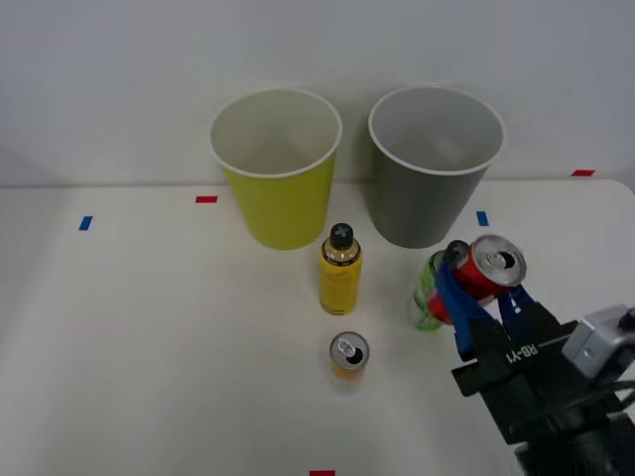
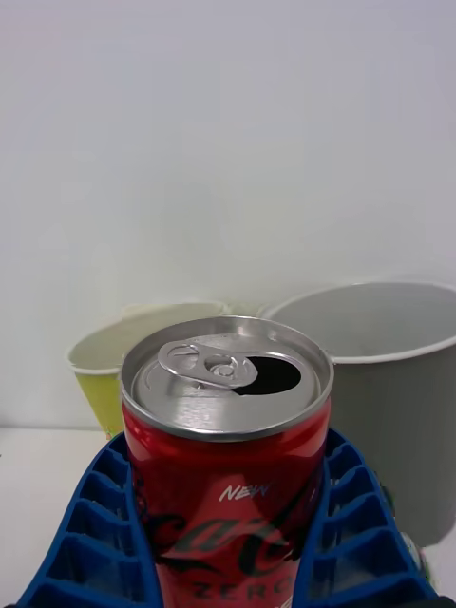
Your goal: Put cans in the gray bin, plastic bottles in the light green bin
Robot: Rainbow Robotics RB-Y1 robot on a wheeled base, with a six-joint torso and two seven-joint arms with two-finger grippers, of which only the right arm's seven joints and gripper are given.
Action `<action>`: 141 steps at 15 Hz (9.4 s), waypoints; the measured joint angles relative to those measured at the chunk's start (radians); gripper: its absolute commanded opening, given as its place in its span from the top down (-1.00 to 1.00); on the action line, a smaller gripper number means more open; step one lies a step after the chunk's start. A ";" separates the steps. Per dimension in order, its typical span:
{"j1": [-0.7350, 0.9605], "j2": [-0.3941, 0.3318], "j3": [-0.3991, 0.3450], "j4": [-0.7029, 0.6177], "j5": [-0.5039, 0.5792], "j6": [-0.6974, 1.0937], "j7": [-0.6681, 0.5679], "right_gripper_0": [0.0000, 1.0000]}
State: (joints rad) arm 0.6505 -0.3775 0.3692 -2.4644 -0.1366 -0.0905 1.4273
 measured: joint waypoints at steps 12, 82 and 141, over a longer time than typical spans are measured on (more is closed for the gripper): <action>-0.668 0.358 -0.237 0.079 -0.003 0.719 0.006 0.61; 0.305 0.190 -0.213 0.224 0.516 -0.023 -0.253 -1.00; 0.176 0.271 -0.408 0.759 0.730 -0.856 -0.731 -1.00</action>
State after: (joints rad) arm 0.8260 -0.1062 -0.0384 -1.7049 0.5936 -0.9462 0.6959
